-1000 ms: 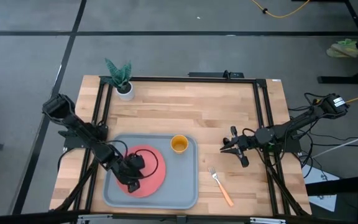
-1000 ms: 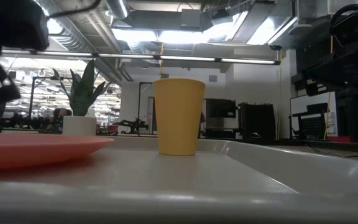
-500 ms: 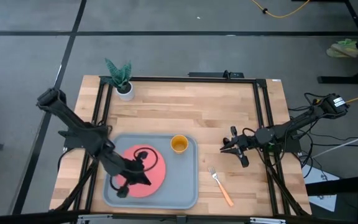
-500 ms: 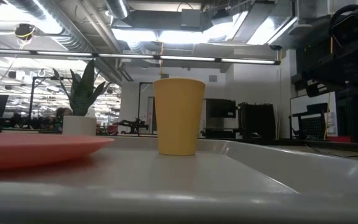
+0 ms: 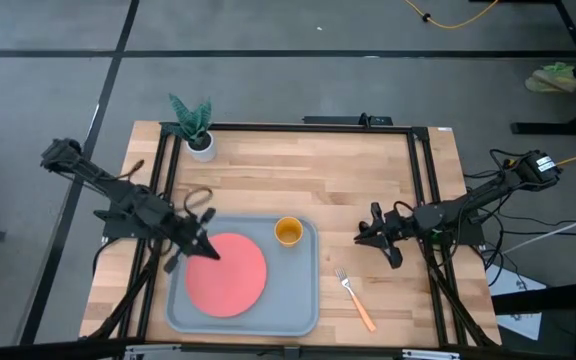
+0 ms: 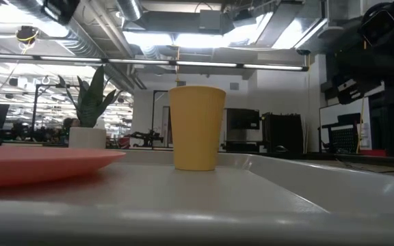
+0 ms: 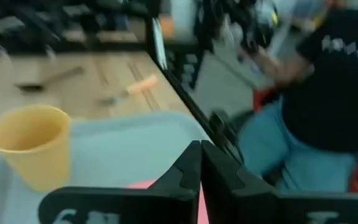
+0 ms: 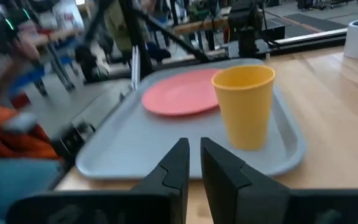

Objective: Pick and place plate/cup/fork/spoon on tray
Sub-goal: Put the black spoon on the gray tray

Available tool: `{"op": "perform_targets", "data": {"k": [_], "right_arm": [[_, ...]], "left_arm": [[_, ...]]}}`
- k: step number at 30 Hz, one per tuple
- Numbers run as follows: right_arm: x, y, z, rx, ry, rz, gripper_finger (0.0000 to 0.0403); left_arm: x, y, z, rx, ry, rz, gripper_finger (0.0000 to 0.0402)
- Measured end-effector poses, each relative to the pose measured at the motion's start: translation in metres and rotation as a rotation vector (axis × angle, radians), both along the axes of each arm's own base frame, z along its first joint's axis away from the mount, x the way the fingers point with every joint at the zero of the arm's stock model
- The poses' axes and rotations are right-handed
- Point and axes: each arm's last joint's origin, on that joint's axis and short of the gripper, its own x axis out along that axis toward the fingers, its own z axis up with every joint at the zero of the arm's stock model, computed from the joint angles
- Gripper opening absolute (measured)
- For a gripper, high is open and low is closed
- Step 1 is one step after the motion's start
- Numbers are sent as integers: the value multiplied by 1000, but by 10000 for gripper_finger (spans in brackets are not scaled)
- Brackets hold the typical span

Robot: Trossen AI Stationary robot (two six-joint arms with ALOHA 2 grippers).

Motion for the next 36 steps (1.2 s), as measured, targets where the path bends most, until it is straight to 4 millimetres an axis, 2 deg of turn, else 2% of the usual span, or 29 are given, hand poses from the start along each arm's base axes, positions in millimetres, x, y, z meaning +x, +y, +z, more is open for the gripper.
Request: {"op": "perform_targets", "data": {"k": [6, 12, 26, 30, 36], "right_arm": [[0, 0, 5, 18, -48, 0, 45], [0, 0, 5, 13, -50, 1, 45], [0, 0, 5, 12, -50, 1, 45], [1, 0, 7, 19, -64, 0, 45], [13, 6, 39, 95, -161, 17, 45]], "left_arm": [[-19, 27, -32, -36, -72, 117, 0], [-25, 41, -60, -88, -99, 205, 0], [-35, 52, -90, -29, -220, 260, 0], [-37, 54, -90, -24, -231, 279, 0], [-37, 57, -93, 21, -212, 295, 0]]}}
